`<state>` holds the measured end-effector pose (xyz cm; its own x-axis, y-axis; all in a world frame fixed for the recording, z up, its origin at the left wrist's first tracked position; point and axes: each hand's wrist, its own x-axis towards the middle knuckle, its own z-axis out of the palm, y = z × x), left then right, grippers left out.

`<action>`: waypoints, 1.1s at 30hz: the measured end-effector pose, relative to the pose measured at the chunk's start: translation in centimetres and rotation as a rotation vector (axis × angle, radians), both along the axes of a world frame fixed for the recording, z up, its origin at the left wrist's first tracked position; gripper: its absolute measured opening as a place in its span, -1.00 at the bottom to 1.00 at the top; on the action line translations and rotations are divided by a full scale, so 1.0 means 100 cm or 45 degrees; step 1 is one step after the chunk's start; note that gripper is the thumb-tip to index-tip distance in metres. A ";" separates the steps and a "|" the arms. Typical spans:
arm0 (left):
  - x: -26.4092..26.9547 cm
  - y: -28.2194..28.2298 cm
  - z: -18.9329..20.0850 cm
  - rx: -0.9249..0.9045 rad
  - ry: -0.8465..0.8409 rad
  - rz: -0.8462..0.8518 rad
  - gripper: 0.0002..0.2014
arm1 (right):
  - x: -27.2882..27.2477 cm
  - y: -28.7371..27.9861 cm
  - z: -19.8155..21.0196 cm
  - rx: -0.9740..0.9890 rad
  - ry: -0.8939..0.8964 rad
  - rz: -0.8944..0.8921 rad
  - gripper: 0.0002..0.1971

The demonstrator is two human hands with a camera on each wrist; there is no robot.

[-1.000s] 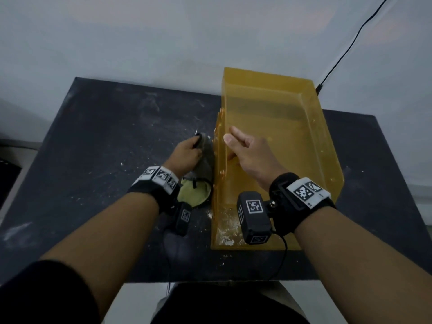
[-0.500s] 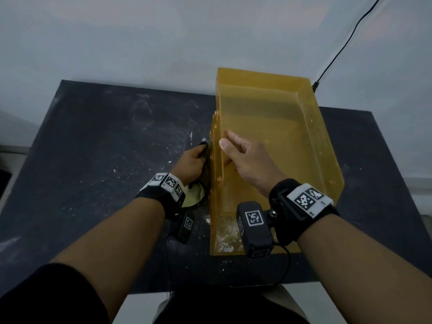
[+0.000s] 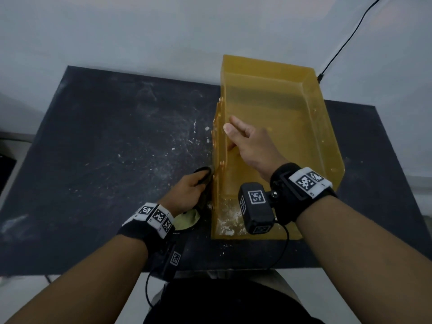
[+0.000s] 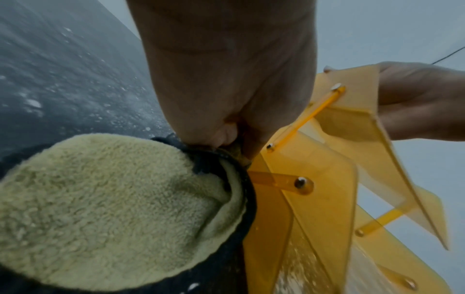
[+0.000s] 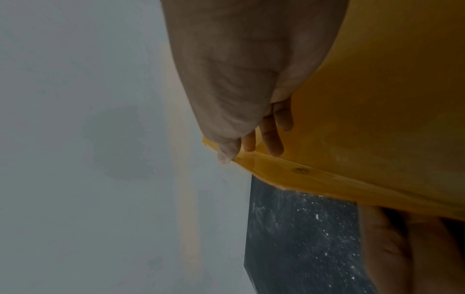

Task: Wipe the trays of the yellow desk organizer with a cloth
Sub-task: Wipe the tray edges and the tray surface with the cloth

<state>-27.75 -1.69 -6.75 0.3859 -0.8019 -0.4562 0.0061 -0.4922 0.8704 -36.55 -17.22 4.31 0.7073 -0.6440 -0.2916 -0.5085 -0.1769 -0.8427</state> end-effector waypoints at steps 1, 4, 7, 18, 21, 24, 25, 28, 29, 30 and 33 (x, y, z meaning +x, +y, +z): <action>-0.003 0.006 -0.001 -0.001 -0.019 -0.019 -0.56 | 0.000 0.000 0.000 -0.005 0.000 0.003 -0.41; -0.016 0.022 -0.005 -0.030 -0.015 -0.047 -0.56 | 0.000 0.000 0.001 -0.027 0.013 0.024 -0.40; -0.027 0.034 -0.005 -0.051 0.016 -0.037 -0.56 | 0.001 0.001 0.001 -0.038 0.029 0.019 -0.40; -0.054 0.061 -0.004 -0.087 0.318 0.017 -0.69 | -0.002 0.003 -0.004 -0.025 0.010 0.013 -0.37; -0.058 0.070 -0.011 -0.009 0.377 0.003 -0.66 | -0.002 0.004 -0.004 -0.024 0.006 0.016 -0.37; -0.057 0.077 -0.014 0.047 0.394 -0.110 -0.66 | -0.003 0.002 -0.005 -0.032 -0.009 0.013 -0.37; -0.056 0.079 -0.013 0.067 0.378 -0.182 -0.65 | -0.004 0.002 -0.006 -0.036 -0.010 0.013 -0.38; -0.056 0.082 -0.007 0.105 0.250 -0.431 -0.63 | -0.006 0.001 -0.009 -0.037 -0.018 0.023 -0.37; -0.056 0.082 -0.002 0.109 0.256 -0.483 -0.60 | -0.006 0.000 -0.010 -0.033 -0.025 0.021 -0.37; -0.055 0.081 0.002 0.101 0.280 -0.528 -0.59 | -0.005 0.001 -0.011 -0.029 -0.031 0.019 -0.36; -0.046 0.076 0.017 0.073 0.299 -0.593 -0.61 | -0.005 0.001 -0.010 0.007 -0.032 0.018 -0.37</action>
<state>-32.37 5.92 -5.05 -0.1238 -0.8352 -0.5358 -0.0330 -0.5362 0.8434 -37.00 -17.11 3.27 0.7232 -0.6326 -0.2771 -0.4849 -0.1794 -0.8560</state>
